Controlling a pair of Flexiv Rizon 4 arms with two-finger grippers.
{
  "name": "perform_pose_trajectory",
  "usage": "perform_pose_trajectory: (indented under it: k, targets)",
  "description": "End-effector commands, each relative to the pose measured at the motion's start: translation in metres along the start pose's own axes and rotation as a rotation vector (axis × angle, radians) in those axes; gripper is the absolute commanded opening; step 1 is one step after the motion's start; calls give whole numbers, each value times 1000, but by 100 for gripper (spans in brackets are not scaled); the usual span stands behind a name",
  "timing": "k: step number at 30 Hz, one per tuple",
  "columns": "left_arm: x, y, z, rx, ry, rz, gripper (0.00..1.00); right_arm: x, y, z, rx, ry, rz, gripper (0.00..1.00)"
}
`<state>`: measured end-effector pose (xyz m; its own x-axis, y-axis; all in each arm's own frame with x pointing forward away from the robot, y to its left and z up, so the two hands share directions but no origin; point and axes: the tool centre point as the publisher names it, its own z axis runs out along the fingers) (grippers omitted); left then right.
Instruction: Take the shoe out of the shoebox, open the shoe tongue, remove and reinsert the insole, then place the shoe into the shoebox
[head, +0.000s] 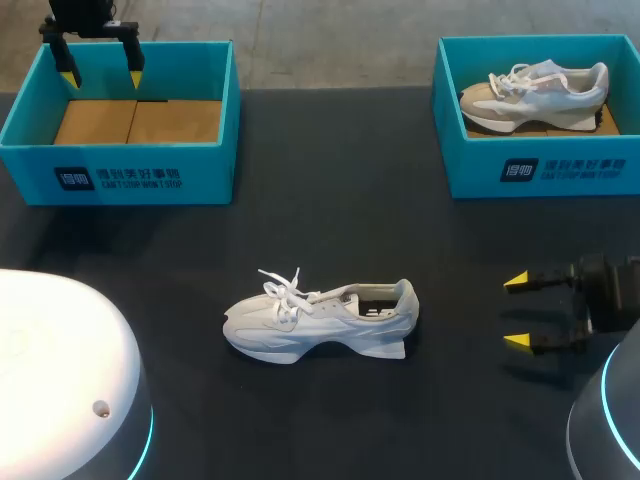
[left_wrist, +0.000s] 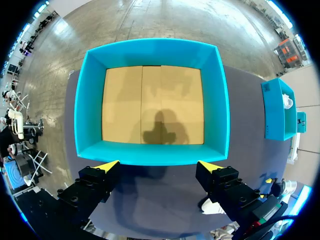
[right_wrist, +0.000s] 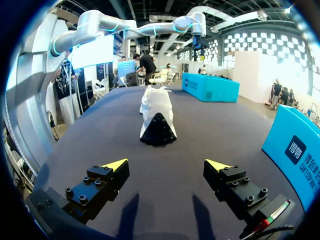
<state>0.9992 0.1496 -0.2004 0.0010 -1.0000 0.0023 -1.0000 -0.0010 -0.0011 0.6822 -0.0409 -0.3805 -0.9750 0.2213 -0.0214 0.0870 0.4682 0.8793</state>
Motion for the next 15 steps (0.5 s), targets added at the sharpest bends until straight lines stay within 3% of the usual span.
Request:
perform_pose_trajectory:
  k: [1, 15]
  targets:
    - [0, 0, 0, -1, -1, 0, 100, 6, 1, 12, -19, -23, -3, 100]
    - [0, 0, 0, -1, -1, 0, 100, 11, 20, 54, -57, -22, 9, 100]
